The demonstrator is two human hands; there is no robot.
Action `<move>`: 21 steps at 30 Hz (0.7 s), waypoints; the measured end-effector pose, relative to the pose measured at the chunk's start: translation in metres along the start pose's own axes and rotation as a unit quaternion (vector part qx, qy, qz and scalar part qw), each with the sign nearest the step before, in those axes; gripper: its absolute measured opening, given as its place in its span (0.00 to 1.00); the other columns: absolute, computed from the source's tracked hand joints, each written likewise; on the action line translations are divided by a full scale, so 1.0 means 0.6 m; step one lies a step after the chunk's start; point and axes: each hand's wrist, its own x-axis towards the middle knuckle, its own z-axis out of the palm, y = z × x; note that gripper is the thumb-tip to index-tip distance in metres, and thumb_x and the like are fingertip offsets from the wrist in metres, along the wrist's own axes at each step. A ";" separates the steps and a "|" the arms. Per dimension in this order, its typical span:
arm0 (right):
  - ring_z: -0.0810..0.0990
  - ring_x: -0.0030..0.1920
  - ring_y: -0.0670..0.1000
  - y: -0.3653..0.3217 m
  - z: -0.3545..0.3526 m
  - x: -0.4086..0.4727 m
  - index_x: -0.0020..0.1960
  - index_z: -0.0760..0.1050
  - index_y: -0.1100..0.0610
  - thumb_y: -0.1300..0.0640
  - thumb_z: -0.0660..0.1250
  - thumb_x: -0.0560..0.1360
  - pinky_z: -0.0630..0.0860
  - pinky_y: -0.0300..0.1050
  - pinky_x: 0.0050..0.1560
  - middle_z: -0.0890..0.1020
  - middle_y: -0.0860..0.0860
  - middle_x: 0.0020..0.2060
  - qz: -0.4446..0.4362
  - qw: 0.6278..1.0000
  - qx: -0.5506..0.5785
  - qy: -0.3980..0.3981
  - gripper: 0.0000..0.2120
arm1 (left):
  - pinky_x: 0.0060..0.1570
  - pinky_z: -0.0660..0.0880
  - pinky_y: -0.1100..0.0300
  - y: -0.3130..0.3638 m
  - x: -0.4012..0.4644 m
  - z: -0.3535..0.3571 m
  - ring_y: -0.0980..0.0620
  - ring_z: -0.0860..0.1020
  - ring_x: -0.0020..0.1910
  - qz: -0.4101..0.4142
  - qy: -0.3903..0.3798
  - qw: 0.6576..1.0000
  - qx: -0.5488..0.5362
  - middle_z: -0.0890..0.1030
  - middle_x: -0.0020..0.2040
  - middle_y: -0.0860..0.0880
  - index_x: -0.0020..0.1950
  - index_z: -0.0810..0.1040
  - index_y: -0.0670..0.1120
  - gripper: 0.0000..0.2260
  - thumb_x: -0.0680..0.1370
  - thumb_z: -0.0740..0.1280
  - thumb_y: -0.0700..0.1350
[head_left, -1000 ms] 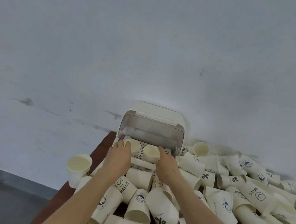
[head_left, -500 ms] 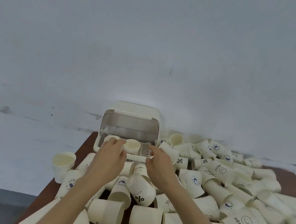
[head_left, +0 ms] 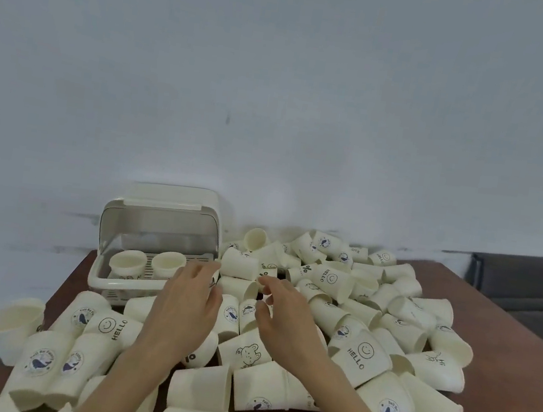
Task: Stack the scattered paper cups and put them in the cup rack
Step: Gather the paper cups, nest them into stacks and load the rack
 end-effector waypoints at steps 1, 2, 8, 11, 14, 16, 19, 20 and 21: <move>0.74 0.58 0.48 0.005 -0.006 -0.003 0.71 0.66 0.52 0.56 0.58 0.80 0.70 0.43 0.60 0.74 0.48 0.60 0.004 1.000 -0.003 0.003 0.20 | 0.57 0.71 0.56 0.004 -0.002 0.003 0.50 0.72 0.60 0.000 -0.002 1.000 -0.005 0.73 0.63 0.50 0.71 0.69 0.48 0.17 0.81 0.59 0.47; 0.73 0.58 0.48 0.010 -0.013 -0.006 0.71 0.66 0.52 0.56 0.58 0.80 0.70 0.43 0.60 0.74 0.48 0.60 0.009 1.000 -0.004 0.008 0.19 | 0.57 0.71 0.55 0.008 -0.003 0.006 0.50 0.73 0.60 0.001 -0.004 1.000 -0.011 0.73 0.63 0.49 0.71 0.70 0.48 0.18 0.81 0.59 0.47; 0.73 0.60 0.48 0.043 -0.040 -0.032 0.71 0.67 0.52 0.56 0.58 0.80 0.70 0.43 0.62 0.75 0.48 0.61 0.043 0.999 -0.014 0.030 0.20 | 0.57 0.73 0.51 0.032 -0.011 0.025 0.50 0.73 0.60 0.015 -0.022 0.999 -0.033 0.74 0.62 0.51 0.70 0.70 0.50 0.17 0.81 0.59 0.49; 0.74 0.59 0.48 0.061 -0.050 -0.046 0.70 0.68 0.53 0.56 0.59 0.79 0.71 0.47 0.62 0.75 0.48 0.60 0.056 0.998 -0.013 0.033 0.19 | 0.57 0.71 0.54 0.052 -0.016 0.041 0.51 0.72 0.62 0.018 -0.035 0.999 -0.036 0.73 0.63 0.52 0.71 0.69 0.51 0.18 0.81 0.58 0.49; 0.75 0.57 0.48 0.079 -0.061 -0.058 0.66 0.71 0.54 0.57 0.59 0.79 0.71 0.43 0.59 0.76 0.48 0.57 0.062 0.997 -0.015 0.048 0.16 | 0.54 0.70 0.56 0.068 -0.020 0.057 0.50 0.73 0.60 0.028 -0.049 0.997 -0.050 0.73 0.62 0.52 0.69 0.71 0.52 0.16 0.81 0.59 0.48; 0.75 0.56 0.47 0.090 -0.071 -0.064 0.64 0.72 0.54 0.58 0.59 0.79 0.71 0.42 0.57 0.76 0.47 0.55 0.076 0.995 -0.019 0.058 0.15 | 0.55 0.71 0.56 0.076 -0.022 0.068 0.51 0.73 0.58 0.033 -0.065 0.996 -0.058 0.73 0.62 0.52 0.69 0.70 0.52 0.16 0.81 0.59 0.48; 0.75 0.52 0.47 0.111 -0.082 -0.070 0.64 0.73 0.53 0.59 0.59 0.78 0.71 0.42 0.55 0.77 0.47 0.52 0.097 0.992 -0.030 0.072 0.15 | 0.56 0.71 0.56 0.086 -0.024 0.081 0.52 0.73 0.58 0.040 -0.084 0.994 -0.061 0.72 0.62 0.53 0.70 0.68 0.53 0.17 0.81 0.58 0.49; 0.75 0.52 0.48 0.119 -0.084 -0.071 0.64 0.73 0.53 0.59 0.59 0.78 0.71 0.42 0.54 0.77 0.47 0.52 0.107 0.991 -0.037 0.074 0.15 | 0.57 0.70 0.57 0.089 -0.024 0.085 0.52 0.72 0.60 0.041 -0.089 0.993 -0.062 0.72 0.64 0.53 0.71 0.68 0.53 0.17 0.81 0.57 0.49; 0.76 0.52 0.48 0.127 -0.087 -0.071 0.65 0.72 0.53 0.58 0.59 0.78 0.71 0.41 0.55 0.77 0.48 0.53 0.120 0.989 -0.044 0.074 0.16 | 0.59 0.69 0.57 0.091 -0.024 0.088 0.52 0.71 0.62 0.039 -0.095 0.993 -0.060 0.70 0.66 0.53 0.72 0.67 0.53 0.18 0.82 0.57 0.50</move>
